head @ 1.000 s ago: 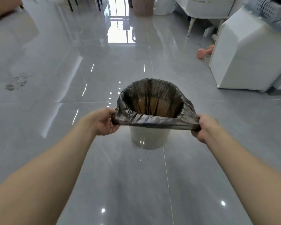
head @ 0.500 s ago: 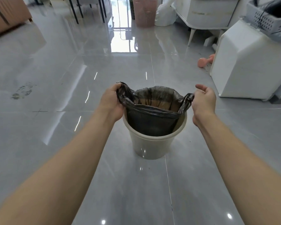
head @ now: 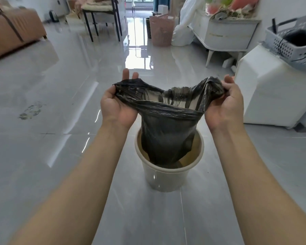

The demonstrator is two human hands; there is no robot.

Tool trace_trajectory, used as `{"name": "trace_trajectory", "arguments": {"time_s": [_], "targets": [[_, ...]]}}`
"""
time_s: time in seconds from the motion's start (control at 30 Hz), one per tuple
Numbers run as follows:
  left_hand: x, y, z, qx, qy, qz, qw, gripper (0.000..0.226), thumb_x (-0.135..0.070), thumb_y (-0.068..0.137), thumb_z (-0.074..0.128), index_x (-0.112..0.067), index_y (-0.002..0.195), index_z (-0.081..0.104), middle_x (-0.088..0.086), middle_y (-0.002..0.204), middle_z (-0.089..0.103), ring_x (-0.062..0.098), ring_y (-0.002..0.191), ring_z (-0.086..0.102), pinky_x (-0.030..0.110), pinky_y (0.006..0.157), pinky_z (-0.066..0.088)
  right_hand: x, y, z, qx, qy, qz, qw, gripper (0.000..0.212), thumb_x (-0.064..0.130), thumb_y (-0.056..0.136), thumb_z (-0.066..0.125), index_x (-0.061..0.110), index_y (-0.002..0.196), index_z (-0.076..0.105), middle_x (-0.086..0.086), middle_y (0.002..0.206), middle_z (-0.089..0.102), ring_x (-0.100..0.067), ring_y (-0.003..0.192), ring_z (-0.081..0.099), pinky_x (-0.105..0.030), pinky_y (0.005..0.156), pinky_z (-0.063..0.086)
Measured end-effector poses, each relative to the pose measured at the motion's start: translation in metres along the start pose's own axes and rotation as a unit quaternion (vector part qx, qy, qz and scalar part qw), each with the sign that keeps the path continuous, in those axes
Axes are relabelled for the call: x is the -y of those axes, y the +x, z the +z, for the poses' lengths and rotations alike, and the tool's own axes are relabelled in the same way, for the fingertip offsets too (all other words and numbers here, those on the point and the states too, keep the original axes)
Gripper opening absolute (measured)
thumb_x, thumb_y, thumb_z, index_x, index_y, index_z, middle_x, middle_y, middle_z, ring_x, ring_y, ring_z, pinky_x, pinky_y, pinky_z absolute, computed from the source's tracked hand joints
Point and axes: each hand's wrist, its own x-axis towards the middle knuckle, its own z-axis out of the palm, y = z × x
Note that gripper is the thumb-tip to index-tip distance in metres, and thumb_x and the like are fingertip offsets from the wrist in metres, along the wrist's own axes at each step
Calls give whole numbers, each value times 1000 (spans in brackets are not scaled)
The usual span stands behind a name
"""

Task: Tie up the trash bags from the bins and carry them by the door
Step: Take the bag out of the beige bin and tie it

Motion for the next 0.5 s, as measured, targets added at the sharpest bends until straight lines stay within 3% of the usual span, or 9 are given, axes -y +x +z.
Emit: {"name": "trace_trajectory", "arguments": {"time_s": [0.1, 0.17, 0.27, 0.4, 0.5], "targets": [[-6, -2, 33, 24, -19, 4, 1000, 44, -24, 99, 27, -3, 125, 54, 15, 104, 72, 32, 111, 62, 50, 109, 35, -4, -7, 39, 4, -21, 3, 1000, 18, 2, 91, 43, 13, 91, 56, -13, 82, 57, -24, 68, 58, -34, 67, 49], [-19, -4, 59, 37, -7, 14, 999, 43, -23, 99, 25, -3, 124, 54, 16, 105, 72, 34, 103, 66, 50, 107, 36, -5, -13, 68, 11, -12, 7, 1000, 18, 2, 91, 43, 13, 91, 56, -11, 72, 58, -23, 61, 57, -32, 62, 47], [-55, -8, 98, 48, -17, 50, 997, 42, -18, 97, 27, 1, 121, 56, 10, 135, 57, 32, 123, 55, 50, 110, 33, -5, -27, 115, 42, 27, 26, 998, 17, 2, 92, 43, 14, 90, 56, -10, 65, 61, -22, 56, 58, -30, 60, 47], [-107, -32, 137, 60, -4, 82, 995, 45, -21, 98, 26, 3, 121, 56, 13, 131, 59, 32, 122, 54, 53, 106, 36, -18, -53, 164, 106, 38, 53, 992, 18, 1, 91, 43, 14, 89, 56, -14, 81, 58, -26, 67, 55, -33, 68, 45], [-138, -57, 140, 54, 6, 95, 994, 45, -22, 100, 24, 5, 115, 57, 7, 145, 47, 28, 129, 48, 53, 102, 40, -40, -74, 186, 136, 44, 76, 987, 18, 0, 90, 43, 13, 87, 55, -14, 80, 56, -26, 67, 54, -35, 68, 46]]}}
